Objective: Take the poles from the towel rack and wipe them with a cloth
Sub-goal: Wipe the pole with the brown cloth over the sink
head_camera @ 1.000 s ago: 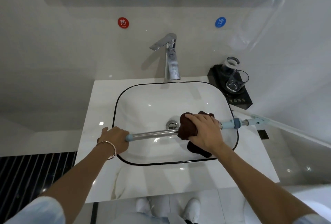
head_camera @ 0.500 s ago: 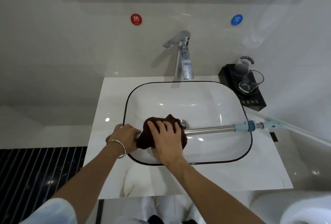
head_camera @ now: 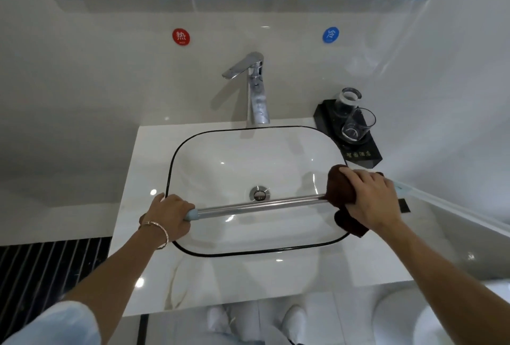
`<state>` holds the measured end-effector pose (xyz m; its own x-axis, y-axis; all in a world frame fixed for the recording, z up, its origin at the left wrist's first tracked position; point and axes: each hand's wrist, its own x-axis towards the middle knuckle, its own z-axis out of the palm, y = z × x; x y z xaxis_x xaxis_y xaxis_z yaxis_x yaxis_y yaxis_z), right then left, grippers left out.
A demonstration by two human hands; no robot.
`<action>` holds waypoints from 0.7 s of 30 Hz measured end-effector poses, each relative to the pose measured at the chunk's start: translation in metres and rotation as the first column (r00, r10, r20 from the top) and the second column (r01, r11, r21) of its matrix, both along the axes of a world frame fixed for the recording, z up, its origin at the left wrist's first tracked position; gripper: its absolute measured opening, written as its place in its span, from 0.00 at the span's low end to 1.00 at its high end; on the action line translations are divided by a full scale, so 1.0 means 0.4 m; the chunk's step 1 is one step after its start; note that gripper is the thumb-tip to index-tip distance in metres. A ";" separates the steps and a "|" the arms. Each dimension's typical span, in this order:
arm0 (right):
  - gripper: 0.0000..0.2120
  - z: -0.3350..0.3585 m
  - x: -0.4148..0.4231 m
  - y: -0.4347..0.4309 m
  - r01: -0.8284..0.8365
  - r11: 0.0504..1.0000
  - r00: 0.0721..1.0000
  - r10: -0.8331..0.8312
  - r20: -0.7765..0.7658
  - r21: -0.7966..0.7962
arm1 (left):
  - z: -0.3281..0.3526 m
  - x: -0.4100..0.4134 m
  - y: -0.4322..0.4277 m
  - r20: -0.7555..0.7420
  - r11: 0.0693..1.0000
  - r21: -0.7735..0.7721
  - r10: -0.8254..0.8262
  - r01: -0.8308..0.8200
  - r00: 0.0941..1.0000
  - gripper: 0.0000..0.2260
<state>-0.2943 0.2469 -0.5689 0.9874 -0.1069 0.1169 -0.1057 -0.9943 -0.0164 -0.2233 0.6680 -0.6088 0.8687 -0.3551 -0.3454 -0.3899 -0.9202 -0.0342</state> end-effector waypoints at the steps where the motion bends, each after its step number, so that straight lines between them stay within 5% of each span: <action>1: 0.36 -0.001 0.006 -0.001 0.012 0.999 1.000 -0.011 -0.008 0.048 | 0.001 -0.001 -0.002 -0.008 1.000 -0.003 0.014 -0.014 1.000 0.07; 6: 0.37 0.016 0.041 -0.040 0.083 0.896 0.985 -0.006 -0.175 0.435 | 0.016 -0.004 -0.018 -0.057 0.991 0.102 0.089 -0.083 0.994 0.07; 11: 0.40 0.009 0.027 -0.025 0.035 0.889 0.983 0.052 -0.177 0.456 | 0.041 -0.017 -0.092 -0.078 0.958 0.236 0.187 -0.164 0.979 0.20; 18: 0.37 -0.002 0.009 -0.025 -0.047 0.912 0.992 0.091 -0.088 0.407 | 0.032 -0.028 -0.416 -0.202 0.984 -0.177 -0.052 0.015 0.978 0.26; 21: 0.36 -0.021 -0.012 -0.024 -0.045 0.911 0.997 0.063 -0.032 0.409 | 0.026 -0.012 -0.469 -0.266 0.982 -0.188 -0.021 -0.031 0.964 0.21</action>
